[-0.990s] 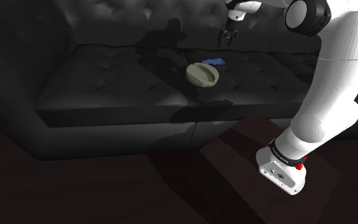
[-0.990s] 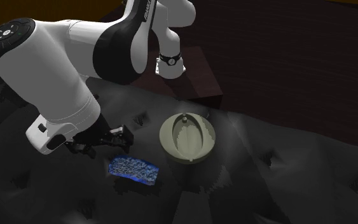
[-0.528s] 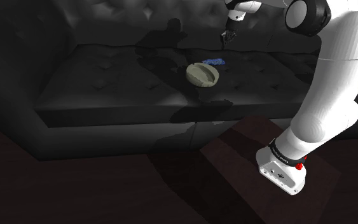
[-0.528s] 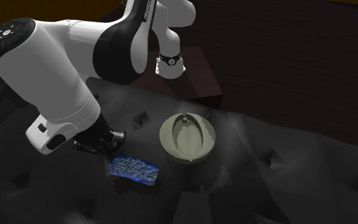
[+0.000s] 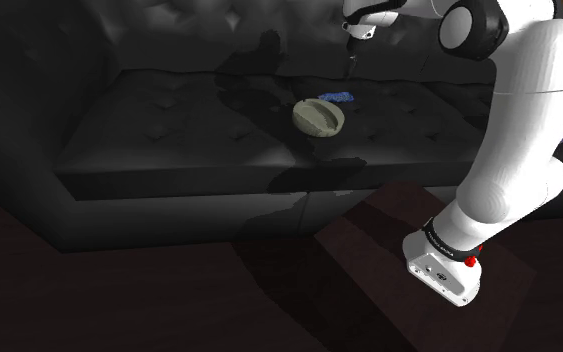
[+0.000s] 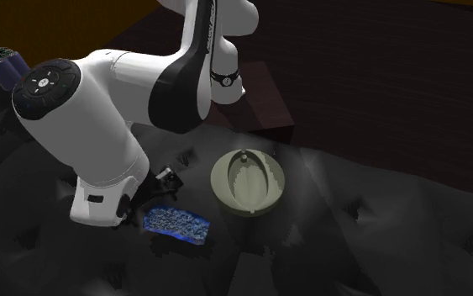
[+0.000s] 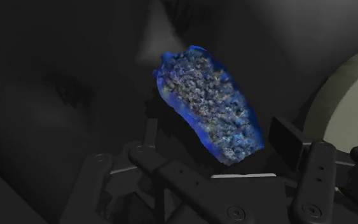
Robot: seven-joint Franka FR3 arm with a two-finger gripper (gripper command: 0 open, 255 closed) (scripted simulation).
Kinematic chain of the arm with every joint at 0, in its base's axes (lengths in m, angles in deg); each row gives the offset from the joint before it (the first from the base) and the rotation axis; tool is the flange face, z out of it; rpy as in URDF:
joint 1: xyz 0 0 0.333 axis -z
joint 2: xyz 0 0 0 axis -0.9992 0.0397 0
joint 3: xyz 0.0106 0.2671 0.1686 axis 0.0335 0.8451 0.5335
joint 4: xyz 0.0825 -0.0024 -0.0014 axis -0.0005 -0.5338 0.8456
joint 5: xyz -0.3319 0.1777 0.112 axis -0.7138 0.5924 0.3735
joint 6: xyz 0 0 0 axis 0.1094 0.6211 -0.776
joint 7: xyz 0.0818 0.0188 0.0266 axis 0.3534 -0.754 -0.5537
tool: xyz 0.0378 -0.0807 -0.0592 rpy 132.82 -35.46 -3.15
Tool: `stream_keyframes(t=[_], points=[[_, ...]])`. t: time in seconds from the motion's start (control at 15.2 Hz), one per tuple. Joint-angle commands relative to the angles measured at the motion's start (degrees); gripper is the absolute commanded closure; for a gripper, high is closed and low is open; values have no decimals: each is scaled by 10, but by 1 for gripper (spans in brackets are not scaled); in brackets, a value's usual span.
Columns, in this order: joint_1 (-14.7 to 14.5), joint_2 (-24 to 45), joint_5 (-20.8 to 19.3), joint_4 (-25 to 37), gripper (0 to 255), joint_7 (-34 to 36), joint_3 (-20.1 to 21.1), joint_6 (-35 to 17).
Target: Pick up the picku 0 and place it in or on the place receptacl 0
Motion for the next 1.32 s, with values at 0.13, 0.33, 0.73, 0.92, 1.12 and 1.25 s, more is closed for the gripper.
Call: stream_keyframes(t=[0.13, 0.33, 0.73, 0.92, 1.12, 1.25], points=[[3, 13, -61, -9, 0, -208, 34, -15], [12, 15, -84, -31, 0, -274, 53, -40], [13, 27, -84, -55, 0, -275, 53, -77], [13, 27, -84, -55, 0, -275, 53, -77], [13, 27, -84, -55, 0, -275, 53, -77], [13, 27, -84, -55, 255, -275, 53, -77]])
